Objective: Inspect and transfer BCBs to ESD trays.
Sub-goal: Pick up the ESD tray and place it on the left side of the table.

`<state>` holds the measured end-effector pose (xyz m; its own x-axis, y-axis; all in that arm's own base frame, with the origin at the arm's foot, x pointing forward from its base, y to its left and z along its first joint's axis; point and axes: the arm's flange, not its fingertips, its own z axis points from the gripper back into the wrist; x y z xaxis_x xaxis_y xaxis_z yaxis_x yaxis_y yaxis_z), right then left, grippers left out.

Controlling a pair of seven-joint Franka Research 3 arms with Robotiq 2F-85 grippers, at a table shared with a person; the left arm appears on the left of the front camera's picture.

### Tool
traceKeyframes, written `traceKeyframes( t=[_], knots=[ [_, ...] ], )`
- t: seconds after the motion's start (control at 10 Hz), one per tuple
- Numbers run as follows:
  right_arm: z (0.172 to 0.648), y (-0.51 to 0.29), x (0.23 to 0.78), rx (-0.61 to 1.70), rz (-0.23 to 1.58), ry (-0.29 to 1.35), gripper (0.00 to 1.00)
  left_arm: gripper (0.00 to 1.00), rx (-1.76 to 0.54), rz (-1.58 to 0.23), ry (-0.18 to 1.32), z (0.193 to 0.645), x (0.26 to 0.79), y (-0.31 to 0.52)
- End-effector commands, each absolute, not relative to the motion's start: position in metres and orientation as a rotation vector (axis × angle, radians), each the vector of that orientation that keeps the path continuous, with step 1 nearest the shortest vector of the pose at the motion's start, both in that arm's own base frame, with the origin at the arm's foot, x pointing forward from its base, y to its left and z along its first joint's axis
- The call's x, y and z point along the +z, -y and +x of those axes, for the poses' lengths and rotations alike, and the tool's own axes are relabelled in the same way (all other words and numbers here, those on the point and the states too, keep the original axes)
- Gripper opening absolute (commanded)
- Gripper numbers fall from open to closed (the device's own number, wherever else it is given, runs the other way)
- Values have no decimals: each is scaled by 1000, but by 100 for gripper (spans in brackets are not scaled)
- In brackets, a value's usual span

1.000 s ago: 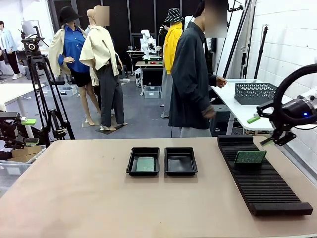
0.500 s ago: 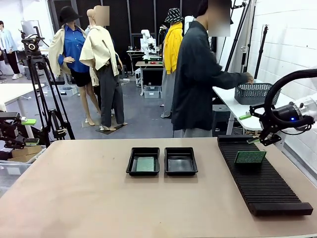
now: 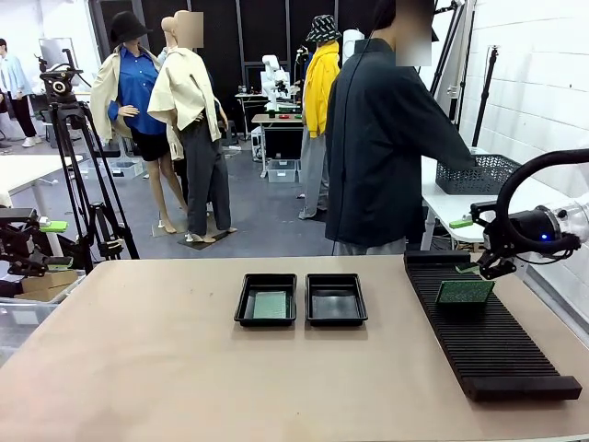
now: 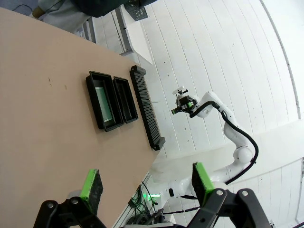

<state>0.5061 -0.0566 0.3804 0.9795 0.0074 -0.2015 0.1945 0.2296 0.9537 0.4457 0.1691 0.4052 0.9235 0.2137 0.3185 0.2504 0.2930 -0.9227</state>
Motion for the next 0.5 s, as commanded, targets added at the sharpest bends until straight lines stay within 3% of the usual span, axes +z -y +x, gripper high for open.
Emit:
traceKeyframes(
  t=[0.0, 0.3, 0.4],
  knots=[
    [527, 71, 369, -28, 1458, -181, 100, 100, -7, -1281, 421, 445, 409, -170],
    [525, 72, 367, 61, 1488, -178, 100, 100, -7, -1281, 421, 445, 409, -170],
    [520, 71, 363, -17, 1443, -180, 100, 100, -7, -1281, 421, 445, 409, -170]
  ],
)
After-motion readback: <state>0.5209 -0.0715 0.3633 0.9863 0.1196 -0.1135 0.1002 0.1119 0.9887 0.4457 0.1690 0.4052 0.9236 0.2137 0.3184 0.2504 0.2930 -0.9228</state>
